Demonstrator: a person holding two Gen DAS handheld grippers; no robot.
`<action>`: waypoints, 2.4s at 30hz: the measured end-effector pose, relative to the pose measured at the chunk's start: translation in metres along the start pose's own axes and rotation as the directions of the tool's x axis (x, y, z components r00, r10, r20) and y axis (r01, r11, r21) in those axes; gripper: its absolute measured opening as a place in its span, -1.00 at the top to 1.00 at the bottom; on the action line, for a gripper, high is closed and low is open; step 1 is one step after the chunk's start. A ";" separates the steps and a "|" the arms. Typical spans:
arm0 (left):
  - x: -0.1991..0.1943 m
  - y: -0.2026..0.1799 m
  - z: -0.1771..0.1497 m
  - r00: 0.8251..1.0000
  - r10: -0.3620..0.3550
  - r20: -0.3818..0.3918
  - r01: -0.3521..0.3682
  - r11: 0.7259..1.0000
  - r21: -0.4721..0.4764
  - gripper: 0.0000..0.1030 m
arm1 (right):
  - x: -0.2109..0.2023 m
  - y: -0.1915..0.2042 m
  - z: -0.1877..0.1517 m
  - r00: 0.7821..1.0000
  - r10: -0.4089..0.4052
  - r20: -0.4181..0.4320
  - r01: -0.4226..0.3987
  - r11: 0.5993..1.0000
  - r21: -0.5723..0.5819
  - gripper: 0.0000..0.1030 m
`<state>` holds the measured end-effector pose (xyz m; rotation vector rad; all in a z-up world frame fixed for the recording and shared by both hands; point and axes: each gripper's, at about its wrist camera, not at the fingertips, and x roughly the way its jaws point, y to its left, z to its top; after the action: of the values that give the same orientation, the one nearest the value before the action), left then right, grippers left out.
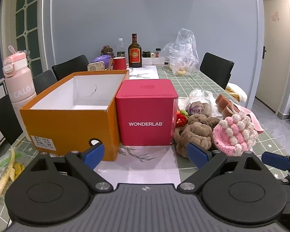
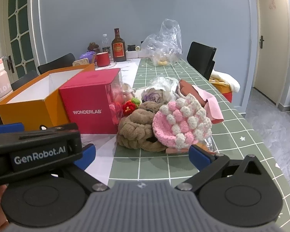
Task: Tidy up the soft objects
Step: 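Move the right tool toward the pink-and-white crocheted bobble toy, then close the right tool on the crocheted bobble toy and lift it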
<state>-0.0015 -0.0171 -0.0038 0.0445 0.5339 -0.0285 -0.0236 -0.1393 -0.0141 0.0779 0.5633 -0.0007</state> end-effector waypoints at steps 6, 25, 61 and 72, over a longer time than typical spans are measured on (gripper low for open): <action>0.000 -0.003 -0.001 1.000 0.014 0.012 -0.014 1.000 0.011 -1.00 | 0.001 0.000 0.000 1.000 0.001 0.000 -0.001 1.000 -0.005 -0.95; 0.011 -0.021 0.001 1.000 -0.013 -0.003 0.014 0.999 0.037 -1.00 | 0.004 -0.013 -0.001 1.000 -0.011 -0.001 0.011 1.000 0.014 -0.95; 0.031 -0.062 -0.005 0.983 -0.119 0.139 0.098 0.984 0.146 -1.00 | 0.012 -0.058 -0.011 0.999 -0.033 0.023 0.032 0.999 0.038 -0.95; 0.069 -0.018 -0.027 0.960 -0.262 0.096 0.268 0.962 -0.054 -1.00 | 0.022 -0.091 -0.025 0.998 -0.057 -0.017 0.059 0.994 0.097 -0.95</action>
<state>0.0430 -0.0347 -0.0626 -0.0938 0.4492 -0.2737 -0.0201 -0.2277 -0.0533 0.1563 0.5792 -0.0843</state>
